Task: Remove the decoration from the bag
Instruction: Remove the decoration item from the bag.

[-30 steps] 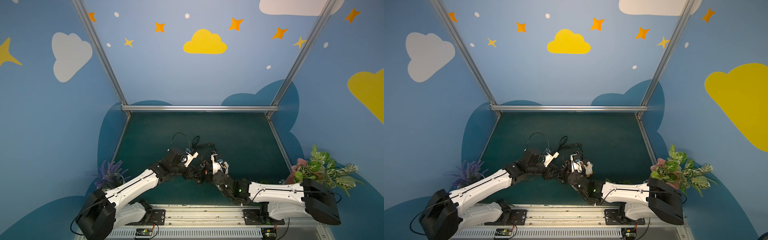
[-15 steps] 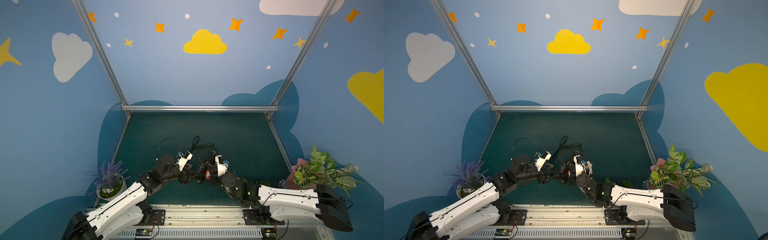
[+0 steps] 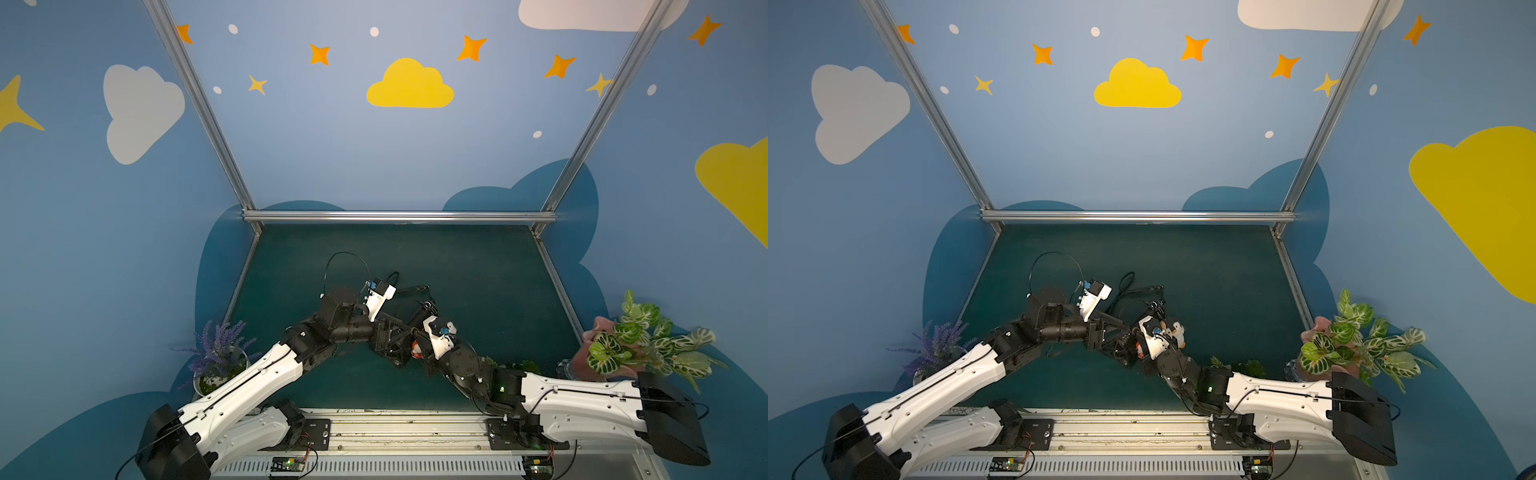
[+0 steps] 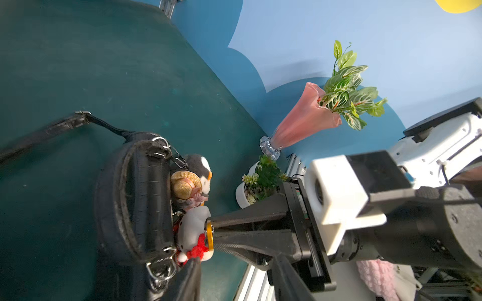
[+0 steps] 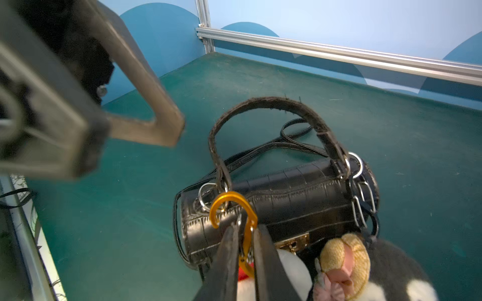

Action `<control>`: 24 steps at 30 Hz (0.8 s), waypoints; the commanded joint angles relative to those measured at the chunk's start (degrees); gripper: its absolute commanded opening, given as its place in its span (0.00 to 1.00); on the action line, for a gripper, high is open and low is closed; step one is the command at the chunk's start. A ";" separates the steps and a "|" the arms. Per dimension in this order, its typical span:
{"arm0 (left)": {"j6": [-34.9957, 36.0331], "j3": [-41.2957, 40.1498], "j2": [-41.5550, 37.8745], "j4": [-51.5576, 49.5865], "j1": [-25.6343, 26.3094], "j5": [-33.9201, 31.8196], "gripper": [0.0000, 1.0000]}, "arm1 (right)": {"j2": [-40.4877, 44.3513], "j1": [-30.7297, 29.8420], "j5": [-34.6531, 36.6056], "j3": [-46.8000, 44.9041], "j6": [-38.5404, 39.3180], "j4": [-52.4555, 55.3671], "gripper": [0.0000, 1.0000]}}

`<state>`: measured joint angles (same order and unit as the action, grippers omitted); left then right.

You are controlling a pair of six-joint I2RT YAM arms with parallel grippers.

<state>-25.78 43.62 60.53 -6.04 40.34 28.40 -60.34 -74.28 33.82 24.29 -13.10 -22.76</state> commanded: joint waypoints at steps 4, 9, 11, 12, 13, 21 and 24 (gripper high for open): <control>-2.18 1.47 3.36 -0.58 1.00 1.43 0.40 | -0.65 -0.90 0.93 -0.34 2.14 -4.27 0.15; -2.64 1.91 5.49 0.08 1.16 0.58 0.40 | -1.42 -1.52 1.31 0.00 3.06 -4.09 0.15; -2.67 1.87 6.09 -0.04 1.17 -0.07 0.37 | -1.62 -1.70 1.43 0.11 3.24 -4.05 0.15; -2.63 1.90 6.35 -0.08 1.19 -0.32 0.35 | -1.64 -1.74 1.42 0.14 3.39 -4.12 0.15; -2.57 1.89 6.55 -0.08 1.23 -0.66 0.33 | -1.70 -1.82 1.49 0.12 3.35 -4.17 0.15; -2.61 1.90 7.19 1.06 1.52 -1.29 0.15 | -2.19 -2.10 1.92 0.18 3.53 -3.86 0.15; -2.77 1.90 7.67 1.18 1.51 -0.86 0.10 | -2.68 -2.18 2.04 0.52 3.56 -3.56 0.15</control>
<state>-28.75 44.21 67.61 -5.96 41.69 27.18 -62.50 -76.01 34.89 24.29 -10.02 -24.75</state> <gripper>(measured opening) 0.108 0.151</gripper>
